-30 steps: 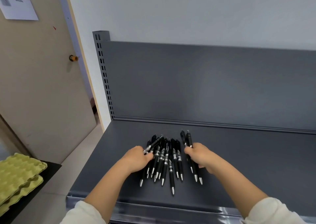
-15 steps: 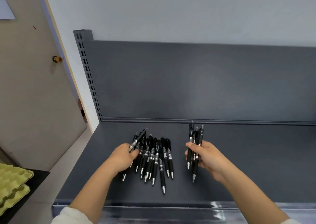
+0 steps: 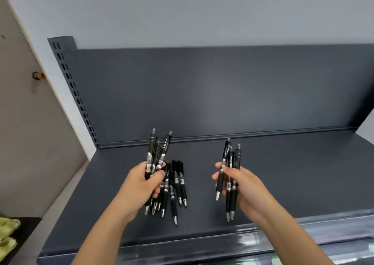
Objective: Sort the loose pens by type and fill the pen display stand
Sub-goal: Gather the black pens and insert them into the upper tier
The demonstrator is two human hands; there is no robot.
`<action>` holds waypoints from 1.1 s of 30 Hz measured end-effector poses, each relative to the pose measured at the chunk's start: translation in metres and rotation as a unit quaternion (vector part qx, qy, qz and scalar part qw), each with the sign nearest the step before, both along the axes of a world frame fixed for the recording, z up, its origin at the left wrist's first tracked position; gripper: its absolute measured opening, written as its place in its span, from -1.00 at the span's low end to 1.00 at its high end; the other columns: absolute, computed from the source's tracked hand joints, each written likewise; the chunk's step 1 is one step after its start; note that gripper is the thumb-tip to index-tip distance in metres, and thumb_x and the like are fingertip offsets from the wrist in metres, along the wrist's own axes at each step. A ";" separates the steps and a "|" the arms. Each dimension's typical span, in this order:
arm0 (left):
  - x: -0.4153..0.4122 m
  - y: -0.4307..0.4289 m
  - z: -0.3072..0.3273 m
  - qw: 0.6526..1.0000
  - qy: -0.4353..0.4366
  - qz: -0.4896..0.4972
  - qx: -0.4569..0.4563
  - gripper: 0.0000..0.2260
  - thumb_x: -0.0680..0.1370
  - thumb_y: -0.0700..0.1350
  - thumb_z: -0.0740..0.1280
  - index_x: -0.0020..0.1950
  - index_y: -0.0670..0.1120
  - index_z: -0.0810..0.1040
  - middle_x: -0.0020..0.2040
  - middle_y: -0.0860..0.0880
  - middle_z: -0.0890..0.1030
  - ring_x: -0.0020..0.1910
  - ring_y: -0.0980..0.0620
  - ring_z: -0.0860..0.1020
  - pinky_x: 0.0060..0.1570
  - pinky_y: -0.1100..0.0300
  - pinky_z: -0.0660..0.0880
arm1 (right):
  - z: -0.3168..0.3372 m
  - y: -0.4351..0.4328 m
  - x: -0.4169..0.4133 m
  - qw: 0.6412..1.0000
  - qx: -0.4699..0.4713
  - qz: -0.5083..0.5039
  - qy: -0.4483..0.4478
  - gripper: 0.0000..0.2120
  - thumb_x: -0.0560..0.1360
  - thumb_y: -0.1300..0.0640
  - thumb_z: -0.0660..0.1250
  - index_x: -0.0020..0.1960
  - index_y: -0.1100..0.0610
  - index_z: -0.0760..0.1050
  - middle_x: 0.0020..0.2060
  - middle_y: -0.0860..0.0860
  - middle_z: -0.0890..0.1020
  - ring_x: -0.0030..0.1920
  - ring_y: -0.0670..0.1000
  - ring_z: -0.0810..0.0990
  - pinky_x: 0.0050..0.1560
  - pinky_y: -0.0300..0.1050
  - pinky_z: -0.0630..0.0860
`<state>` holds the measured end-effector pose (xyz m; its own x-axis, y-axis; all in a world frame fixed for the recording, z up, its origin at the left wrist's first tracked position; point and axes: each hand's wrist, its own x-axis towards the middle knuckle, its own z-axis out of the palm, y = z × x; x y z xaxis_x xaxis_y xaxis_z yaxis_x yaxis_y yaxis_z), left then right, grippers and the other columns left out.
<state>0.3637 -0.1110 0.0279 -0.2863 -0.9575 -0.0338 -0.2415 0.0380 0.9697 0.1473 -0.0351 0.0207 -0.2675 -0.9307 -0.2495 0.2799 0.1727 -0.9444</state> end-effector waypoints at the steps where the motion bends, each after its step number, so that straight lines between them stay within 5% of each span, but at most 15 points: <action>1: -0.011 0.006 0.002 1.000 0.008 -0.005 -0.009 -0.94 0.55 -0.25 0.27 -0.03 -0.13 0.51 -0.48 0.05 0.40 -0.53 0.13 0.35 -0.49 0.31 0.37 | 0.001 0.006 -0.006 1.000 -0.005 -0.006 -0.004 -0.81 0.57 0.16 0.20 0.09 0.15 0.55 -0.24 0.05 0.68 -0.23 -0.03 0.55 -0.20 -0.13 0.43; 6: -0.085 0.049 0.005 0.996 0.008 -0.094 0.002 -0.84 0.48 -0.06 0.39 -0.10 -0.13 0.50 -0.47 0.07 0.46 -0.49 0.12 0.42 -0.42 0.27 0.40 | 0.009 0.040 -0.044 0.999 -0.023 -0.032 -0.024 -0.82 0.56 0.15 0.23 0.06 0.14 0.58 -0.22 0.04 0.67 -0.22 -0.03 0.59 -0.17 -0.13 0.48; 11: -0.183 0.100 0.005 0.983 0.048 -0.165 0.061 -0.90 0.52 -0.10 0.34 -0.03 -0.11 0.50 -0.18 -0.04 0.68 -0.19 0.05 0.66 -0.19 0.18 0.59 | 0.013 0.090 -0.101 0.995 -0.033 -0.070 -0.057 -0.84 0.54 0.13 0.28 0.01 0.11 0.62 -0.23 0.04 0.63 -0.11 0.08 0.61 0.07 0.06 0.55; 14: -0.242 0.135 0.006 0.974 0.059 -0.200 0.085 -0.90 0.54 -0.13 0.32 0.02 -0.10 0.47 -0.12 -0.08 0.69 -0.13 -0.04 0.67 -0.11 0.07 0.61 | 0.015 0.131 -0.149 0.993 -0.038 -0.092 -0.063 -0.83 0.56 0.14 0.25 0.07 0.13 0.58 -0.28 0.04 0.64 -0.24 0.00 0.66 -0.22 -0.13 0.59; 19: -0.334 0.189 0.004 0.968 -0.012 -0.251 -0.003 -0.86 0.52 -0.11 0.35 0.03 0.08 0.47 -0.11 0.06 0.64 -0.20 0.18 0.60 -0.27 0.33 0.54 | 0.012 0.194 -0.228 0.985 -0.048 -0.142 -0.089 -0.82 0.56 0.20 0.23 0.07 0.18 0.58 -0.19 0.08 0.69 -0.31 -0.07 0.65 -0.37 -0.24 0.52; 23: -0.397 0.221 -0.002 0.949 -0.065 -0.306 -0.031 -0.89 0.56 -0.01 0.27 0.06 0.15 0.43 -0.01 0.05 0.63 -0.05 0.09 0.59 -0.03 0.16 0.54 | 0.009 0.234 -0.283 0.984 -0.061 -0.160 -0.052 -0.84 0.56 0.17 0.24 -0.03 0.10 0.61 -0.21 -0.02 0.70 -0.25 -0.13 0.64 -0.23 -0.25 0.48; 28: -0.456 0.248 0.006 0.938 -0.033 -0.341 -0.044 -0.87 0.56 -0.08 0.28 0.09 0.10 0.47 -0.02 0.15 0.63 -0.05 0.26 0.58 -0.02 0.36 0.49 | 0.013 0.272 -0.340 0.975 -0.048 -0.214 -0.016 -0.84 0.56 0.18 0.23 -0.11 0.09 0.58 -0.44 -0.06 0.57 -0.39 -0.10 0.50 -0.28 -0.26 0.45; 33: -0.494 0.244 0.016 0.952 0.010 -0.295 -0.088 -0.91 0.53 -0.06 0.30 0.01 0.11 0.49 -0.09 0.05 0.63 -0.14 0.17 0.58 -0.12 0.28 0.52 | 0.012 0.285 -0.395 0.960 -0.060 -0.273 -0.006 -0.86 0.58 0.18 0.20 0.08 0.13 0.50 -0.41 -0.01 0.50 -0.34 -0.01 0.49 -0.20 -0.12 0.47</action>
<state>-0.1304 0.1330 0.0443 -0.7741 -0.6210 0.1232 -0.1102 0.3237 0.9397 -0.2478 0.2499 0.0330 -0.7218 -0.6746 -0.1543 0.3076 -0.1131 -0.9448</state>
